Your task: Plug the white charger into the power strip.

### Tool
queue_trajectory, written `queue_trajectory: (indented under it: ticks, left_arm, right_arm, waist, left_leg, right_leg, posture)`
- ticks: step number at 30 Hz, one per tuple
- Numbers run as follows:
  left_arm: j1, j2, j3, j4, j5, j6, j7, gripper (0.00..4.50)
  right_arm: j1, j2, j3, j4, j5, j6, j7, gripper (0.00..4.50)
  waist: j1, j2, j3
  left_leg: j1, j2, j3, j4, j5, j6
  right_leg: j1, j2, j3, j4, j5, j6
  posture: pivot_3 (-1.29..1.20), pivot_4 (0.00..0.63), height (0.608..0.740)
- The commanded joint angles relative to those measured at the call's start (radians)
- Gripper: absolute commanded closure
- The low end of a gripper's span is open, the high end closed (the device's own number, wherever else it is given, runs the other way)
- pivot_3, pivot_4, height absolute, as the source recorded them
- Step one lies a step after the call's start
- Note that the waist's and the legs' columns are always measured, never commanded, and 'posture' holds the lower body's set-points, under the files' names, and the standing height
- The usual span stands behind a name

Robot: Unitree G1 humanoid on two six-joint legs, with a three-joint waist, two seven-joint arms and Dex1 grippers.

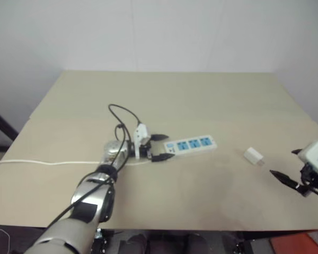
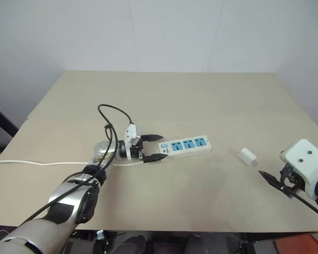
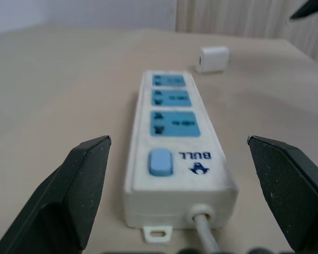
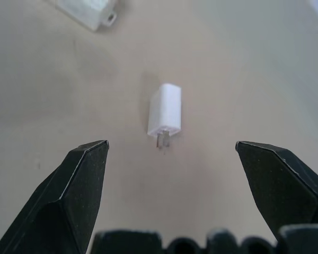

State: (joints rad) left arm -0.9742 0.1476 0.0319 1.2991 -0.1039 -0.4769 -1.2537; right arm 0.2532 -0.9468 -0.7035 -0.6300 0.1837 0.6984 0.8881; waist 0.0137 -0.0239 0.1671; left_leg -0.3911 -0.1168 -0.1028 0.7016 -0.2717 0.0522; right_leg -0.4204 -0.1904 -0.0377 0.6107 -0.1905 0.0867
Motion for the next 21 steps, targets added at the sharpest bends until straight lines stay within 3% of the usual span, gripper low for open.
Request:
queue_trajectory:
  ticks: [1, 6, 13, 21]
  left_arm:
    - [-0.027, -0.025, 0.035, 0.009, -0.005, 0.009, 0.053, 0.01]
    - [-0.026, -0.035, 0.055, 0.018, 0.006, 0.05, 0.063, 0.01]
    - [-0.005, -0.01, -0.013, 0.027, 0.115, 0.017, 0.088, 0.01]
    - [-0.004, -0.014, 0.039, 0.027, 0.089, 0.036, 0.071, 0.01]
  right_arm:
    - [-0.009, -0.002, -0.054, -0.038, 0.007, 0.023, -0.018, 0.0]
    - [0.013, 0.008, -0.059, -0.047, -0.002, 0.022, -0.027, 0.0]
    - [-0.006, 0.002, -0.033, -0.037, -0.003, 0.013, -0.039, 0.0]
    - [-0.039, 0.009, -0.024, -0.032, 0.018, 0.01, -0.043, 0.0]
  waist:
    - [0.001, 0.0, 0.0]
    - [0.0, 0.0, 0.0]
    - [0.0, 0.0, 0.0]
    - [0.0, 0.0, 0.0]
  left_leg:
    - [0.0, 0.0, 0.0, 0.0, 0.0, 0.0]
    - [0.0, 0.0, 0.0, 0.0, 0.0, 0.0]
    - [0.0, 0.0, 0.0, 0.0, 0.0, 0.0]
    - [0.0, 0.0, 0.0, 0.0, 0.0, 0.0]
  right_leg:
    - [0.0, 0.0, 0.0, 0.0, 0.0, 0.0]
    - [-0.001, 0.0, 0.0, 0.0, 0.0, 0.0]
    - [0.0, 0.0, 0.0, 0.0, 0.0, 0.0]
    - [0.0, 0.0, 0.0, 0.0, 0.0, 0.0]
  posture:
    - [0.0, 0.15, 0.74]
    - [0.0, 0.15, 0.74]
    - [0.0, 0.15, 0.74]
    - [0.0, 0.15, 0.74]
